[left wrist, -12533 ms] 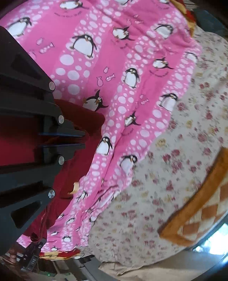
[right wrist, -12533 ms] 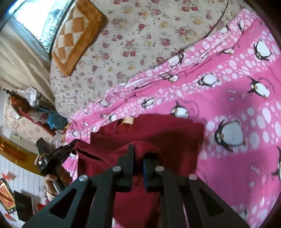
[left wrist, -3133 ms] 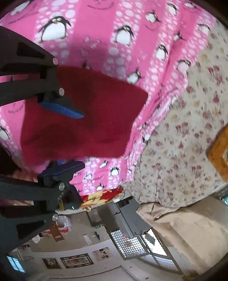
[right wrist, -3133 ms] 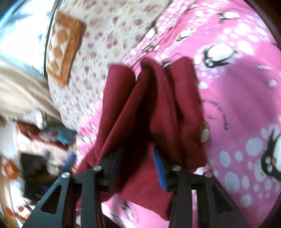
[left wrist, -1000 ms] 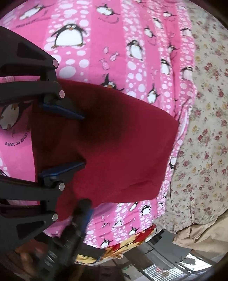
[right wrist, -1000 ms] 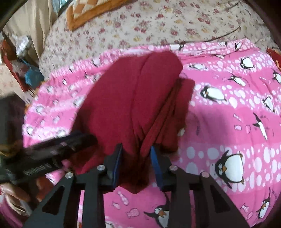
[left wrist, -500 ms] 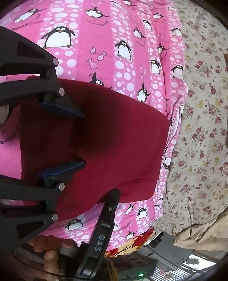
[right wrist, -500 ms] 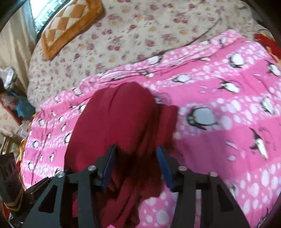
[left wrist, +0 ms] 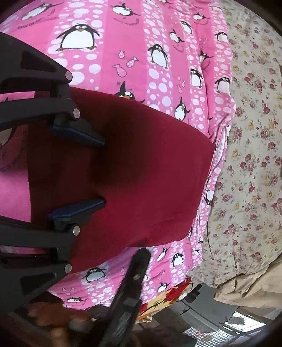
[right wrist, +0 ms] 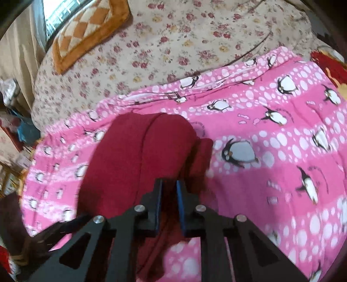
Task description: Fold small clothes
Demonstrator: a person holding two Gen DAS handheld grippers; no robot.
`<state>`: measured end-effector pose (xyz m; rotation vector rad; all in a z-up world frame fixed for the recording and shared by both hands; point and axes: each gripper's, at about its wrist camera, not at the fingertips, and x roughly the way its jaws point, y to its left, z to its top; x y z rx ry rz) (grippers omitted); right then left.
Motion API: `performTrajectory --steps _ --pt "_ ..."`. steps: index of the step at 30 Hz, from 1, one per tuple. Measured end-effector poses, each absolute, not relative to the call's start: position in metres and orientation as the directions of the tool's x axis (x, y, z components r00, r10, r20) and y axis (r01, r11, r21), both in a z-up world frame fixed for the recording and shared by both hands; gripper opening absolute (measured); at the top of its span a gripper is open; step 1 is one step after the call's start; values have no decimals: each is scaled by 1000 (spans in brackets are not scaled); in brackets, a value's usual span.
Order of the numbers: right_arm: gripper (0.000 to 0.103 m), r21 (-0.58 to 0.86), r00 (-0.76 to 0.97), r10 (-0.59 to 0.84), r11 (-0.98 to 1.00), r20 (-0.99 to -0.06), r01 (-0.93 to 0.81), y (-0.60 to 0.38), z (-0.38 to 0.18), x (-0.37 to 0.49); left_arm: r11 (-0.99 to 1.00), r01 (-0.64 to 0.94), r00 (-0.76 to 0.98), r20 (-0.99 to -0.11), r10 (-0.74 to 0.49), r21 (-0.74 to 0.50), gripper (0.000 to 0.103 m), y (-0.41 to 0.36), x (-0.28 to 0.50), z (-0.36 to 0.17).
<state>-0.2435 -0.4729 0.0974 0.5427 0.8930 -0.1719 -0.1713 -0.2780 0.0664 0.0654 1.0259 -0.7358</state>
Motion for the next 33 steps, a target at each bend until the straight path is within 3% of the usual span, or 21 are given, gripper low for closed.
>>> performTrajectory --steps 1,2,6,8,9,12,18,20,21,22,24,30,32,33 --pt "41 391 622 107 855 -775 340 -466 99 -248 761 584 303 -794 -526 -281 29 -278 -173 66" --pt "46 401 620 124 855 -775 329 -460 99 -250 758 590 300 -795 -526 -279 29 -277 -175 66" --pt "48 435 578 193 844 -793 313 -441 89 -254 751 607 293 -805 -516 -261 29 -272 -182 68" --pt "39 391 557 161 862 -815 324 -437 80 -255 751 603 283 -807 -518 -270 29 -264 -182 72" --pt "24 381 558 155 869 -815 316 -438 78 -257 751 600 284 -805 -521 -275 29 -259 -182 76" --pt "13 376 568 160 881 -807 287 -439 81 -270 761 590 315 -791 -525 -270 29 -245 -173 86" --pt "13 342 556 144 900 -819 271 -434 78 -276 752 558 285 -770 -571 -351 36 -245 -128 85" --pt "19 369 594 153 892 -790 260 -438 89 -277 743 548 260 -765 -589 -385 37 -247 -113 78" --pt "37 383 617 146 883 -774 271 -443 93 -277 734 544 244 -760 -602 -406 41 -248 -104 75" --pt "66 396 642 123 868 -757 300 -450 96 -277 726 540 232 -754 -614 -425 42 -249 -98 72" --pt "87 422 675 82 833 -733 358 -464 94 -275 704 530 190 -743 -642 -473 43 -252 -82 62" --pt "87 525 628 193 752 -754 400 -493 47 -238 660 487 67 -730 -681 -571 59 -263 -59 31" --pt "87 532 650 204 767 -732 358 -495 39 -227 648 495 59 -722 -690 -579 59 -264 -60 30" --pt "85 526 650 205 777 -731 346 -494 37 -223 644 502 56 -721 -690 -577 54 -265 -61 31"
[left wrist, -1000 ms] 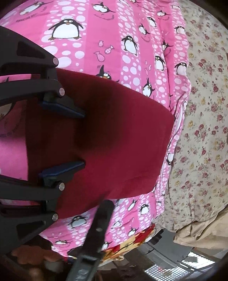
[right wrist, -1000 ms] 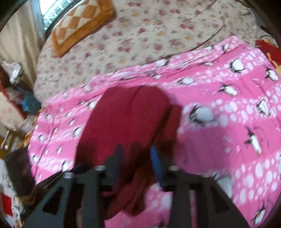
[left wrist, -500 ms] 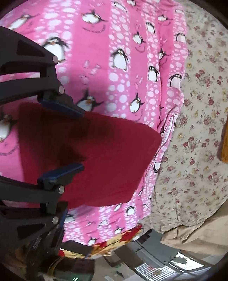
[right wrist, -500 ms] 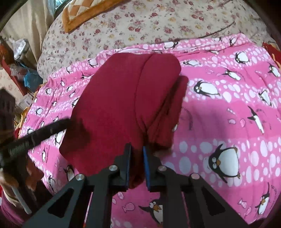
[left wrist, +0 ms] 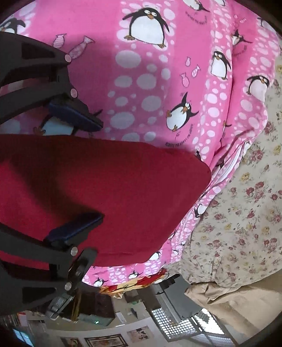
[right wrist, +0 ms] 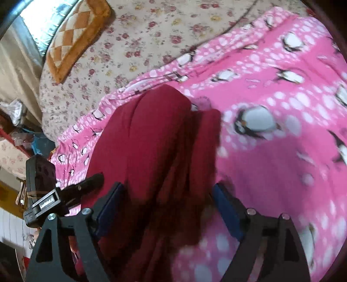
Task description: Fold small clothes
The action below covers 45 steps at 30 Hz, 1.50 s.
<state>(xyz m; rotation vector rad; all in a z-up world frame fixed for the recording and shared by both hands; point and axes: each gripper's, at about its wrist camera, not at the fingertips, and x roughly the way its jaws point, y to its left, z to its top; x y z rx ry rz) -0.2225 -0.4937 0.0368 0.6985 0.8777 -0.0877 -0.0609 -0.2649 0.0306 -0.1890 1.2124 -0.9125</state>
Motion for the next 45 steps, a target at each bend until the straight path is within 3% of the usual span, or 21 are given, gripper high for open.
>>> performTrajectory --steps 1,4,8,11,14,18,23,27,30,36,45 --pt "75 524 648 214 784 -731 332 -493 34 -217 627 511 38 -713 -700 -588 41 -265 -63 32" --pt "54 511 633 226 801 -740 312 -488 43 -209 635 504 63 -708 -703 -586 28 -258 -69 41" --pt "43 556 644 299 796 -704 238 -483 69 -210 630 493 87 -686 -722 -600 23 -232 -82 65" --pt "42 611 648 377 772 -662 175 -474 80 -209 657 456 121 -690 -714 -601 23 -205 -98 83" --pt "43 584 613 386 796 -689 156 -454 74 -199 721 417 152 -740 -656 -554 23 -186 -114 81" --pt "61 384 553 223 903 -803 194 -422 59 -194 795 373 190 -799 -571 -479 34 -180 -120 54" --pt "61 235 590 107 961 -800 145 -396 101 -230 825 381 283 -797 -533 -417 36 -179 -131 65" --pt "61 202 602 126 977 -789 61 -376 124 -258 856 394 387 -785 -484 -333 36 -179 -145 75" --pt "60 64 554 -18 990 -832 128 -371 110 -267 863 404 417 -778 -470 -304 36 -180 -155 80" --pt "60 142 530 24 973 -848 182 -387 83 -279 884 417 476 -778 -411 -212 36 -183 -178 87" --pt "65 170 663 20 972 -749 162 -370 142 -294 913 392 602 -719 -349 -114 36 -182 -205 112"
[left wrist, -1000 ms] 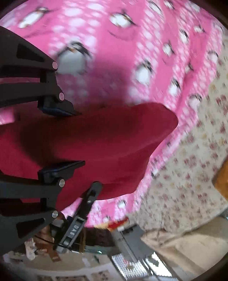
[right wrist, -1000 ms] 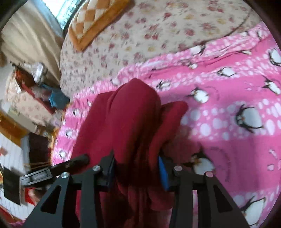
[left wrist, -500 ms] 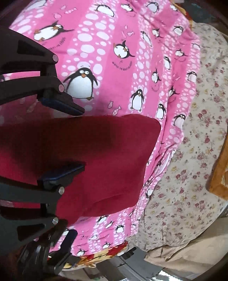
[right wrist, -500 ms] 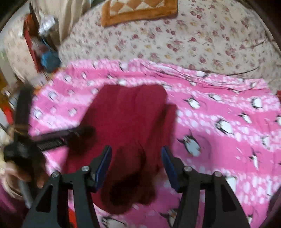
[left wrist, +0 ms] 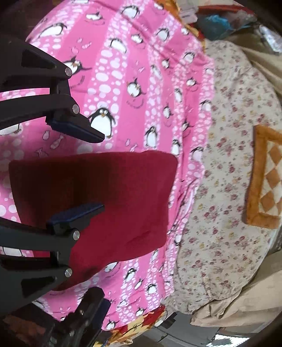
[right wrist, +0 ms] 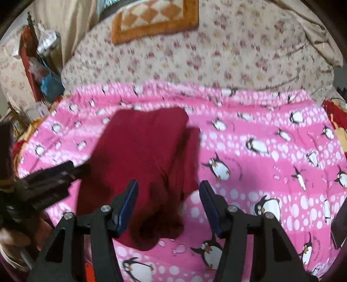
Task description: Fold small clothes
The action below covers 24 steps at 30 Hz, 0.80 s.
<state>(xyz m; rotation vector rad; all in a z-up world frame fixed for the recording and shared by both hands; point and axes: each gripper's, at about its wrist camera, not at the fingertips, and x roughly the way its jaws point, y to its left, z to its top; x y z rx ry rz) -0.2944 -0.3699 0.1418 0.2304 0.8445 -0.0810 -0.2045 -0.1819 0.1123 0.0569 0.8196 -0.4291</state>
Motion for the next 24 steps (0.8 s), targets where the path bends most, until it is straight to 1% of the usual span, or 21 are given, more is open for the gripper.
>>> performTrajectory --steps 3,9,13,24 --pt "68 194 688 26 967 -725 168 -365 149 -296 915 388 612 -711 -346 -111 36 -180 -209 118" --pt "72 176 691 6 969 -722 175 -352 151 -295 922 377 635 -700 -327 -89 36 -177 -218 124" --pt "77 149 702 -23 972 -711 183 -349 154 -295 926 368 642 -698 -316 -80 36 -175 -220 126" --pt "79 140 685 -51 965 -727 221 -350 150 -291 930 359 647 -698 -306 -75 36 -171 -221 127"
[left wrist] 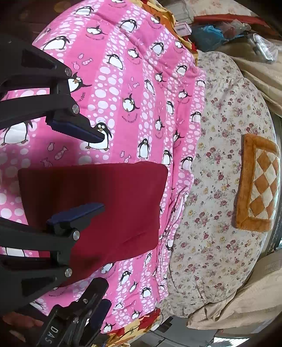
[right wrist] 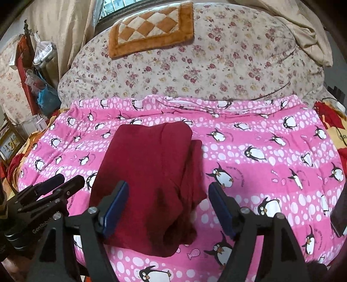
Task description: Fold small clothes
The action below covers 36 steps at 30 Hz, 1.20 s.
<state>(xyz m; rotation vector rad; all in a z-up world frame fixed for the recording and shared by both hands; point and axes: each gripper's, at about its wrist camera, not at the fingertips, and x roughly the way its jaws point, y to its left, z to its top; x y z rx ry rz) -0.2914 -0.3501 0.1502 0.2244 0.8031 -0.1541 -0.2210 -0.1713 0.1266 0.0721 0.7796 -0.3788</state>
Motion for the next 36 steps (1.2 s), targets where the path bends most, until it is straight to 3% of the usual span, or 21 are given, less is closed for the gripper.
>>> performTrajectory --steps 36 --pt "80 102 642 -66 970 -763 222 -347 133 -277 929 365 623 -725 -295 -65 36 -174 -213 115"
